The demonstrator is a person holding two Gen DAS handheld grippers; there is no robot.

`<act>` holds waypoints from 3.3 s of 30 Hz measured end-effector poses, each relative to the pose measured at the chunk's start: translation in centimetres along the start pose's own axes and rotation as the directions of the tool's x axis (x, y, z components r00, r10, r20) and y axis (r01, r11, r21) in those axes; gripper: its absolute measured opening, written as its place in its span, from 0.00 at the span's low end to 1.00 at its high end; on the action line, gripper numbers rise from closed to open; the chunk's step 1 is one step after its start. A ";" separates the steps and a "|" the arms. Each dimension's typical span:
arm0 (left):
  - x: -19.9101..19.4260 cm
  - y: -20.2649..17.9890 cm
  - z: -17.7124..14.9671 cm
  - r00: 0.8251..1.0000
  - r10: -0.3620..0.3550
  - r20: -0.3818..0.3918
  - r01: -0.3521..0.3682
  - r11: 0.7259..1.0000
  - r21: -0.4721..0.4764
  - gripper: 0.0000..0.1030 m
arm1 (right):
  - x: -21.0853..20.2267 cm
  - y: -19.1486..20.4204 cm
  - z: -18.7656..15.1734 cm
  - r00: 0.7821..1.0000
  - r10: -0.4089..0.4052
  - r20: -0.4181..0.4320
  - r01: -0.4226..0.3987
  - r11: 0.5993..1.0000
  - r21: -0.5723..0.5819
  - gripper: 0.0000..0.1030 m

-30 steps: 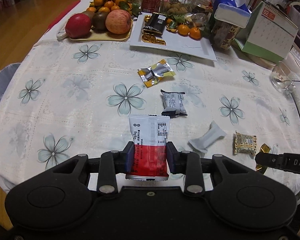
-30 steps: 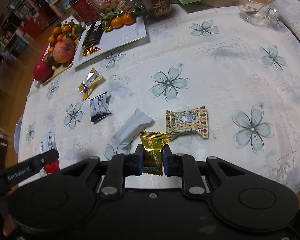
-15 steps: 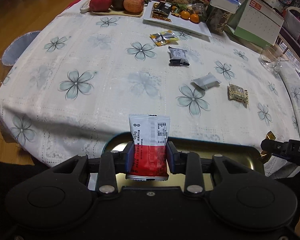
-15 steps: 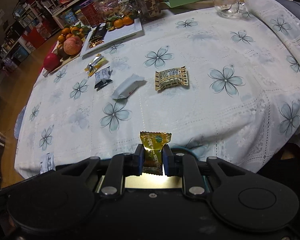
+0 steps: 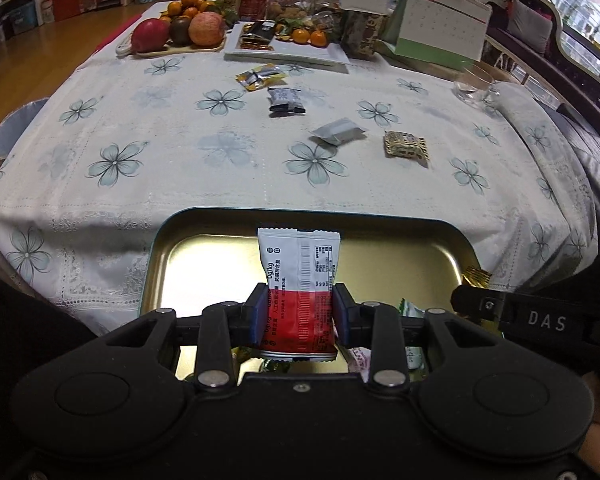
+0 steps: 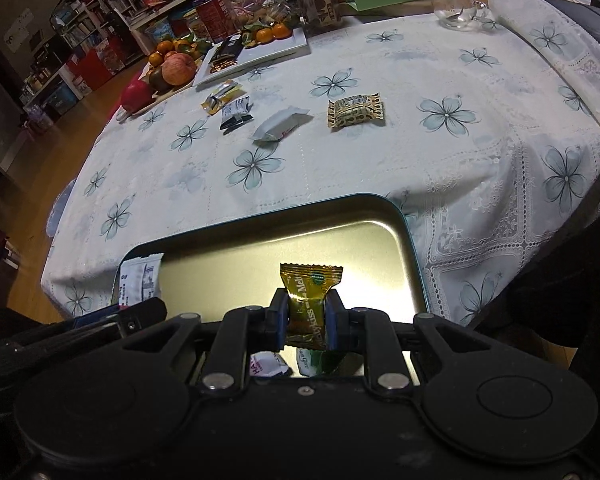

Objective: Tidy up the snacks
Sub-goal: 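Carry the red-and-white packet and gold candy over the gold tray with both tools, then open the left tool to drop the packet while the right tool drops the gold candy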

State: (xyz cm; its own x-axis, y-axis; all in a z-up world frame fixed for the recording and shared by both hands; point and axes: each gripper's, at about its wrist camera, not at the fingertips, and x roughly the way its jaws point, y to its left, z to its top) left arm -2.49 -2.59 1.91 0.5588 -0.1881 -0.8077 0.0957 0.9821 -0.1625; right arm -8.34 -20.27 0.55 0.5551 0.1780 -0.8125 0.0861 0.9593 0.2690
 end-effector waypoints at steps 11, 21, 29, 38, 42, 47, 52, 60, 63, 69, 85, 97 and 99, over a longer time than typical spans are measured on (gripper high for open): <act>1.3 -1.1 -2.3 0.985 -0.094 -0.143 0.098 0.995 0.022 0.41 | 0.3 -1.1 0.4 1.000 -0.001 -0.009 0.001 0.998 0.068 0.20; 1.4 -0.5 -2.1 0.980 -0.130 -0.150 0.126 0.991 -0.034 0.41 | 1.1 -0.7 0.7 1.000 -0.001 -0.022 0.002 0.998 0.065 0.20; 1.4 -0.3 -2.1 0.994 0.071 -0.080 -0.074 0.997 -0.036 0.41 | 1.6 0.1 0.8 1.000 -0.022 -0.020 0.023 0.999 0.034 0.21; 1.9 -0.2 -2.1 0.983 0.168 -0.068 -0.170 0.985 -0.020 0.41 | 2.2 1.7 1.0 0.999 -0.039 -0.006 0.039 0.999 -0.037 0.21; 2.0 -0.2 -2.1 0.979 0.194 -0.062 -0.195 0.981 -0.019 0.41 | 2.4 2.3 1.0 0.999 -0.052 0.004 0.052 0.997 -0.063 0.21; 2.2 -0.2 -2.1 0.974 0.217 -0.059 -0.218 0.976 -0.020 0.41 | 2.5 2.9 0.9 0.997 -0.075 0.015 0.076 0.993 -0.095 0.21; 2.1 0.0 -2.1 0.973 0.226 -0.058 -0.228 0.973 -0.035 0.41 | 2.4 3.2 0.7 0.995 -0.091 0.027 0.094 0.989 -0.119 0.21; 2.3 0.8 -2.0 0.970 0.230 -0.072 -0.236 0.968 -0.081 0.41 | 2.4 3.6 0.5 0.994 -0.100 0.039 0.105 0.984 -0.144 0.21; 2.4 1.0 -1.9 0.970 0.229 -0.084 -0.237 0.967 -0.091 0.41 | 2.3 3.7 0.4 0.994 -0.101 0.044 0.107 0.983 -0.146 0.21; 2.7 1.3 -1.9 0.971 0.216 -0.104 -0.226 0.969 -0.100 0.41 | 1.9 3.8 0.4 0.993 -0.105 0.062 0.113 0.983 -0.144 0.39; 2.7 1.3 -2.0 0.971 0.217 -0.104 -0.227 0.969 -0.095 0.41 | 2.0 3.2 -0.1 0.991 -0.127 0.038 0.131 0.984 -0.123 0.52; 2.7 1.3 -1.9 0.970 0.218 -0.108 -0.228 0.969 -0.092 0.41 | 2.5 3.0 -0.1 0.989 -0.149 0.010 0.149 0.982 -0.118 0.54; 2.7 1.3 -2.0 0.970 0.218 -0.109 -0.228 0.969 -0.090 0.41 | 2.6 3.0 -0.1 0.988 -0.155 0.009 0.155 0.980 -0.123 0.55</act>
State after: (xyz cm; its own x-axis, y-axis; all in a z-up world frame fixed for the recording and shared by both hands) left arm -2.46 -1.86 -1.62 0.4730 0.0303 -0.8806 -0.1094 0.9937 -0.0245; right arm -6.71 -16.89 -0.82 0.5423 0.0249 -0.8398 0.0687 0.9949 0.0738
